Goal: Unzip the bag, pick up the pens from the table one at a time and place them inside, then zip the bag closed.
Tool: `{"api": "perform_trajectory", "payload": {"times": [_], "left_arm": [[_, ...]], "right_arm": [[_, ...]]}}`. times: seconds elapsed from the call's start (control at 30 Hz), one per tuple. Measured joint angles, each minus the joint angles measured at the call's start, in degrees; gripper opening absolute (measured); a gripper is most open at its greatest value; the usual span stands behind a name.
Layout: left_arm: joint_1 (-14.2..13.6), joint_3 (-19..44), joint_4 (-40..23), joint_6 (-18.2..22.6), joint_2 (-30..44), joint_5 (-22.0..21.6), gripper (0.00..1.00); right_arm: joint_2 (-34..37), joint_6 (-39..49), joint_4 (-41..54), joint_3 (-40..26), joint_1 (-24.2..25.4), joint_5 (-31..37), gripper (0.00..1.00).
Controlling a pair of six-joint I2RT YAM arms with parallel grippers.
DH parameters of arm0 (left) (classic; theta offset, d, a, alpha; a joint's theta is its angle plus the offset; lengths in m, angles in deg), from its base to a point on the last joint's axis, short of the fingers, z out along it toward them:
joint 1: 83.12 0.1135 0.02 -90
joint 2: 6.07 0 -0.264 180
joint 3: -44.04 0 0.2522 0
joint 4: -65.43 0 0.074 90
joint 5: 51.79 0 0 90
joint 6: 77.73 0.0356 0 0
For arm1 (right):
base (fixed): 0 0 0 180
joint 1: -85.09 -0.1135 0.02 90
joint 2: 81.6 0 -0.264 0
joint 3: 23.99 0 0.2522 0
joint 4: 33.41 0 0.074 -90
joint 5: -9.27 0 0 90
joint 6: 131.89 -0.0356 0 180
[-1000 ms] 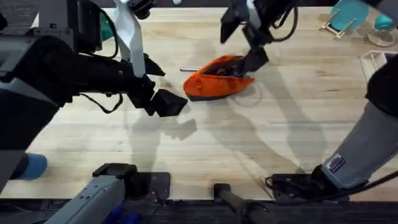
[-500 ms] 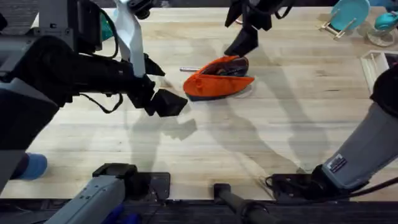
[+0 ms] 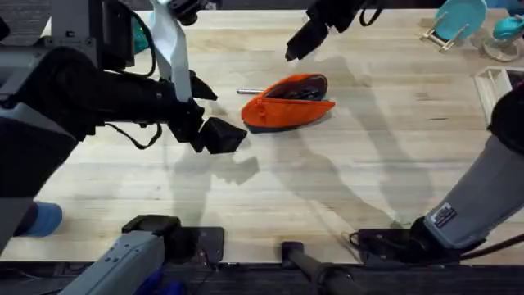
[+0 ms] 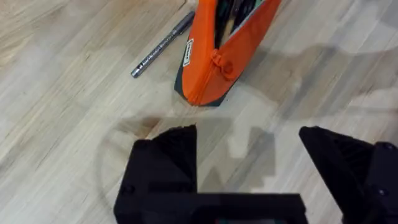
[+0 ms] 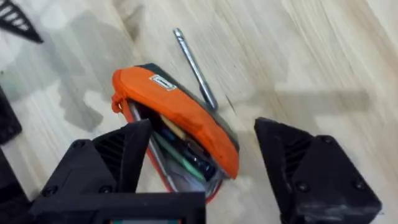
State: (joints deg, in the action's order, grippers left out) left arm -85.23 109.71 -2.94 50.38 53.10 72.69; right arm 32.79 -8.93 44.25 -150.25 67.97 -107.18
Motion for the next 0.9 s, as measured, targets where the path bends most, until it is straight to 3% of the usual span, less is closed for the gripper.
{"api": "perform_trajectory", "payload": {"times": [0.33, 0.7, 0.9], "left_arm": [[0.0, 0.0, 0.2, 0.0, 0.0, 0.0, 0.995], [0.0, 0.0, 1.9, 0.0, 0.0, 0.0, 0.995], [0.0, 0.0, 1.2, 0.0, 0.0, 0.0, 0.994]], "right_arm": [[-0.6, -7.1, 10.2, -9.6, -1.9, 13.4, 0.997], [-9.8, -7.9, 14.5, -10.8, -2.7, 22.5, 0.997], [-10.7, -8.1, 17.1, -11.4, -2.7, 24.1, 0.997]]}}
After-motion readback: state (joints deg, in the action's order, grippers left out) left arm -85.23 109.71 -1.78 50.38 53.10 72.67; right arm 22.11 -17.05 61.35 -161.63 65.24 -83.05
